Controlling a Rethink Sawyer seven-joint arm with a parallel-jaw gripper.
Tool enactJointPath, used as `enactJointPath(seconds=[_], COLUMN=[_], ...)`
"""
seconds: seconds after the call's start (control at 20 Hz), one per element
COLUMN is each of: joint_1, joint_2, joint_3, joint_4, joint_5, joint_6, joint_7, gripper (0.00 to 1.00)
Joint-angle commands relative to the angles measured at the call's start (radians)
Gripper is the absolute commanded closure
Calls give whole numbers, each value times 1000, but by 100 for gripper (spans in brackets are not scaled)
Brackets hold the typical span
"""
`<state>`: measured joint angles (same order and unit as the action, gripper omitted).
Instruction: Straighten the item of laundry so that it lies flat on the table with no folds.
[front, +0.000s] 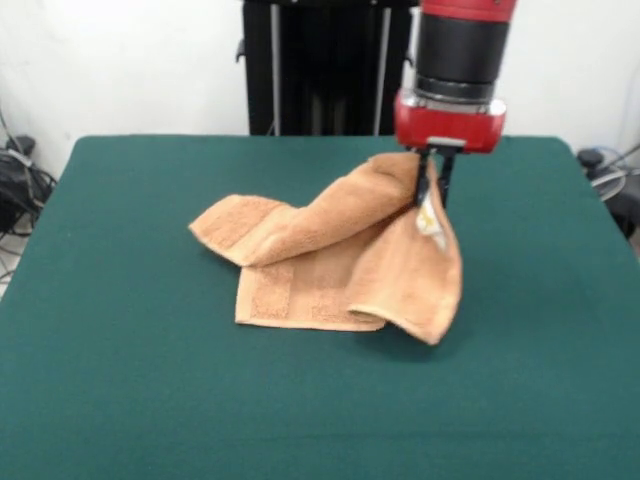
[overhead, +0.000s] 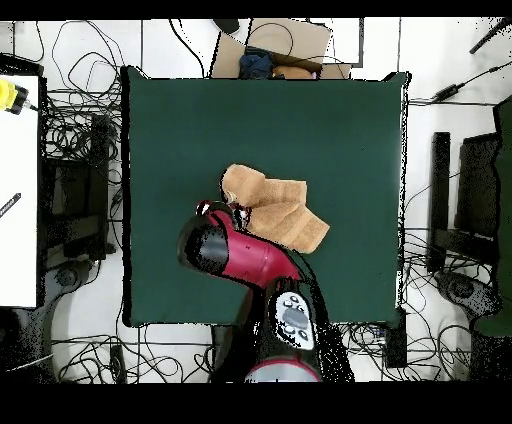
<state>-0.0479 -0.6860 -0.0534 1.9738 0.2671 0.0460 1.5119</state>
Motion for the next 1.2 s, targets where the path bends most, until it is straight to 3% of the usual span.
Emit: enactJointPath(seconds=[0.05, 0.55, 0.95, 1.2], joint_1=[78, 130, 40, 61], joint_2=[-45, -32, -31, -30], joint_3=[-30, -30, 25, -3], joint_4=[95, 110, 140, 130], joint_5=[126, 205, 182, 176], joint_6=[141, 116, 84, 82], joint_7=[359, 356, 285, 280], gripper=[100, 100, 100, 100])
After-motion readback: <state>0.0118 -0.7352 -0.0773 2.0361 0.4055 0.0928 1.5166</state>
